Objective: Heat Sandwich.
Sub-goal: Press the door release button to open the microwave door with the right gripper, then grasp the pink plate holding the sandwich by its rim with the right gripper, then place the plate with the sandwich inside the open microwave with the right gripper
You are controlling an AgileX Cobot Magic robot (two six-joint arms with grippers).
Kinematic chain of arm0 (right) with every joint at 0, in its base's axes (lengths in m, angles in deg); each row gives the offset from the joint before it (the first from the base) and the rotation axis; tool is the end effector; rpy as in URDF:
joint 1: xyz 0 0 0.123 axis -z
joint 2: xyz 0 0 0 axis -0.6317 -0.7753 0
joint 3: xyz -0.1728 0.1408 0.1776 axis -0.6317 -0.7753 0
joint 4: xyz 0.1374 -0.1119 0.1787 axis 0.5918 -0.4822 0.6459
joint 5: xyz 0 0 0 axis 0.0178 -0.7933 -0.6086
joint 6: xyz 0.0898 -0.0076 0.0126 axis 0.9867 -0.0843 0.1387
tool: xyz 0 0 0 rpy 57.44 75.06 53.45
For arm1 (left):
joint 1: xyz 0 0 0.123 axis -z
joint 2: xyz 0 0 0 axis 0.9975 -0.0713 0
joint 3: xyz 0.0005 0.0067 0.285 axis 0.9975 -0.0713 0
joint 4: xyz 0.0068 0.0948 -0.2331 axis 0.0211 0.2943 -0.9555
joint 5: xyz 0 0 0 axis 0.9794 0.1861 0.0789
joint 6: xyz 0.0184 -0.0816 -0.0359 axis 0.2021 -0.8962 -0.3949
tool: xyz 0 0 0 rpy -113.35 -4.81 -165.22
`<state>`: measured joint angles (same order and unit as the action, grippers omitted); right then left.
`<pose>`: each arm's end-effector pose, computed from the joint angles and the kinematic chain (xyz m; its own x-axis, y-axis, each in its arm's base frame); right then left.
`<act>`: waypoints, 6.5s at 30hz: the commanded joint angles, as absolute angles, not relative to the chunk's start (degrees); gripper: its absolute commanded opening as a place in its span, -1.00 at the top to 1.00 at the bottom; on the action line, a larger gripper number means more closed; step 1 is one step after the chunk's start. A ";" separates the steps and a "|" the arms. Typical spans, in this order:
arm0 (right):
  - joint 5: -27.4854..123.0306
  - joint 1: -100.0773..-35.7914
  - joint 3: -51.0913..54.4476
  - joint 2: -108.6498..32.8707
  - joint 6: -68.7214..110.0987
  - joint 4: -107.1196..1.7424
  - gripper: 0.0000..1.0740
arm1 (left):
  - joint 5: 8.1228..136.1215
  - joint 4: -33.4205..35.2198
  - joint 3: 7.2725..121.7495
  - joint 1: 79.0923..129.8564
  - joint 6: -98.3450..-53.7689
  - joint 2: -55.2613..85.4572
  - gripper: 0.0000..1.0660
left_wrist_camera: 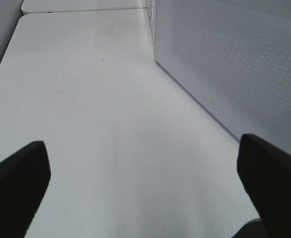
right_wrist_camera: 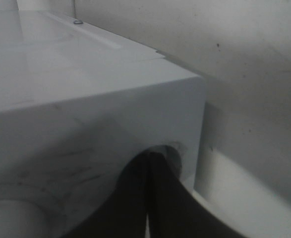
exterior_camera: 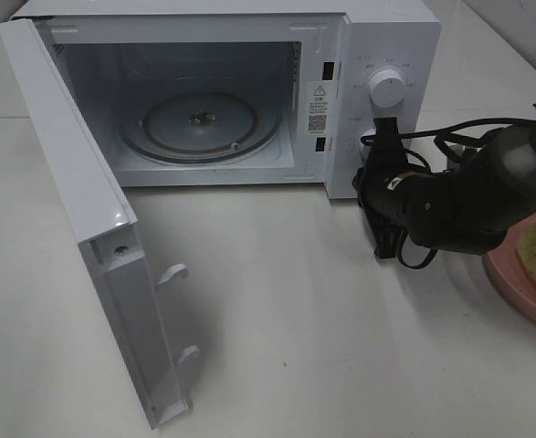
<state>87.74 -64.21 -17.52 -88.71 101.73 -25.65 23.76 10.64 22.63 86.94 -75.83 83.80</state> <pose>0.3493 0.1318 0.0918 -0.0969 0.9949 -0.0271 0.4121 0.0649 0.9088 -0.0043 -0.0066 0.2780 -0.4327 0.0344 -0.9009 0.0952 0.9954 -0.0077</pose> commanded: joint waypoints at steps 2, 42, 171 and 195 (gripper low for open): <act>87.85 -64.21 -20.09 -82.52 98.58 -30.52 1.00 | 23.82 10.41 22.51 87.00 -75.83 85.40 -0.83; 35.54 -64.04 -30.29 -56.57 20.26 -32.69 0.92 | 23.82 10.41 22.51 87.00 -75.83 85.40 -0.83; 7.69 -48.00 -9.90 -78.74 34.81 -66.44 1.00 | 23.82 10.41 22.51 87.00 -75.83 85.40 -0.83; 6.89 -48.22 -9.90 -78.74 36.07 -67.99 1.00 | 23.82 10.41 22.51 87.00 -75.83 85.40 -0.83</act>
